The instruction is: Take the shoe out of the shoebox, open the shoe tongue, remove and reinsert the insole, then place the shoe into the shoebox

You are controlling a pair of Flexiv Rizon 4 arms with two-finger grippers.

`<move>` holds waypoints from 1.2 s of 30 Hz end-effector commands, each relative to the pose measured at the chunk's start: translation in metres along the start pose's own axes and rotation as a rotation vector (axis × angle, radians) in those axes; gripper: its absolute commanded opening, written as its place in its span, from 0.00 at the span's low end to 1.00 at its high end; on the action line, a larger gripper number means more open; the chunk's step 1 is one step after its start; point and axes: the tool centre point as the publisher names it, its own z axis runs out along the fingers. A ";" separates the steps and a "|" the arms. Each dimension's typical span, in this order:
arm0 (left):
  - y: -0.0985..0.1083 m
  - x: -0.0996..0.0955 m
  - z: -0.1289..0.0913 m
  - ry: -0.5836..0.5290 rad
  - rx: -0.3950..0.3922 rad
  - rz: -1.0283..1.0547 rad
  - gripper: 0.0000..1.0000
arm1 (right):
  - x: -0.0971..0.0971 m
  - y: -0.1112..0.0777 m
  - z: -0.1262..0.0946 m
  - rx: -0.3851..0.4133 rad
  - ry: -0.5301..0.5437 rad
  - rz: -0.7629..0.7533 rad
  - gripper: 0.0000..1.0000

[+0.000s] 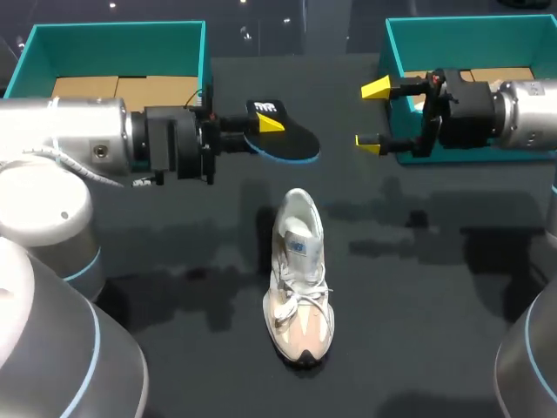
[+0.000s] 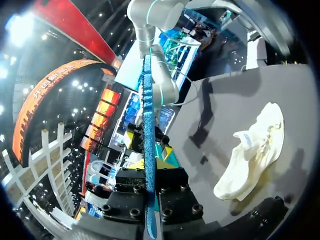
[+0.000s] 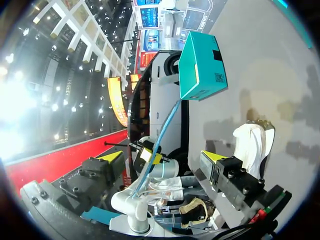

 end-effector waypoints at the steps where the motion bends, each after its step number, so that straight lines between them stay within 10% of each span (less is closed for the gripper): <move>1: -0.003 -0.003 -0.007 0.064 0.004 -0.375 0.00 | 0.000 0.000 0.000 -0.001 -0.002 0.001 1.00; 11: -0.003 -0.003 -0.007 0.089 -0.002 -0.412 0.00 | 0.000 0.000 0.000 -0.001 -0.002 0.001 1.00; 36: -0.018 -0.018 -0.023 0.406 0.090 -1.843 0.00 | 0.000 0.000 0.000 -0.001 -0.002 0.001 1.00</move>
